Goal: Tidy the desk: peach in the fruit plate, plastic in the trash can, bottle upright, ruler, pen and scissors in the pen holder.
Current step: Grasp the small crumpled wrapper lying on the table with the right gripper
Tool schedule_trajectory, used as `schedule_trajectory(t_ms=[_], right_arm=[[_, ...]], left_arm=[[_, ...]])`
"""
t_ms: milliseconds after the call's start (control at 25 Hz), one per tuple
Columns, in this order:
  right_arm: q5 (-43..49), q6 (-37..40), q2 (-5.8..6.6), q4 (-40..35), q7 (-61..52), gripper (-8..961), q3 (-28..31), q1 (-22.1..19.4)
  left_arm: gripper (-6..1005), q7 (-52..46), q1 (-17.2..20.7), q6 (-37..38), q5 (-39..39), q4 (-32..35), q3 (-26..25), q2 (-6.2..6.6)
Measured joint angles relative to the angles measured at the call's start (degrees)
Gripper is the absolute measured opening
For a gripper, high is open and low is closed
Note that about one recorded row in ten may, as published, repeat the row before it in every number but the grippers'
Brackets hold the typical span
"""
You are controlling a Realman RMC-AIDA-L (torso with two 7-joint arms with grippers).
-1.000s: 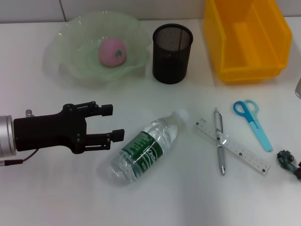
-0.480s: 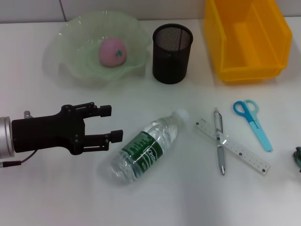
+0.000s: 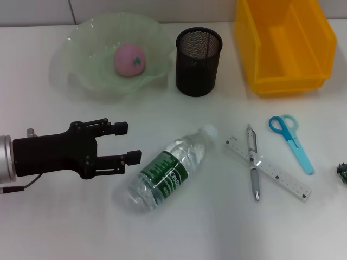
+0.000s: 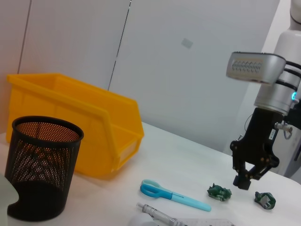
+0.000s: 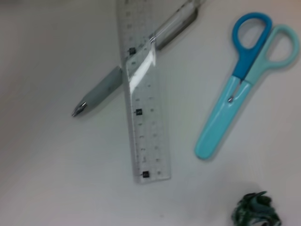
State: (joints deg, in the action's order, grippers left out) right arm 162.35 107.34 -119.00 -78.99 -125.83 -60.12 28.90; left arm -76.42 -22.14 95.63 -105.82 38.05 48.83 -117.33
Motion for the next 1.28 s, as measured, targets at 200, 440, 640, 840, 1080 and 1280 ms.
schedule_trajectory(t_ms=[200, 440, 640, 840, 1080, 1280], right_arm=[[-0.1, 0.2, -0.09, -2.6, 0.5, 61, 3.4, 0.0], [-0.1, -2.7, -0.23, -2.3, 0.2, 147, 2.9, -0.2], [-0.1, -5.3, -0.27, -0.1, 0.3, 414, 2.3, 0.0], [0.3, -8.2, -0.27, 2.5, 0.1, 528, -0.6, 0.2], [0.4, -10.4, -0.27, 4.7, 0.0, 473, -1.7, 0.4], [0.4, -12.2, -0.27, 6.4, 0.2, 428, -2.0, 0.5]], left_arm=[[796, 0.0, -0.1, 0.0, 0.0, 0.0, 0.2, 0.0], [794, 0.0, -0.3, 0.0, 0.0, 0.0, 0.4, 0.0], [791, -0.1, -0.5, 0.0, 0.0, 0.0, 0.4, 0.0], [789, -0.1, -0.5, 0.0, 0.0, 0.0, 0.3, 0.0], [786, -0.1, -0.5, -0.2, 0.0, 0.0, 0.4, 0.0], [784, -0.1, -0.5, 0.0, 0.0, 0.0, 0.0, 0.0]])
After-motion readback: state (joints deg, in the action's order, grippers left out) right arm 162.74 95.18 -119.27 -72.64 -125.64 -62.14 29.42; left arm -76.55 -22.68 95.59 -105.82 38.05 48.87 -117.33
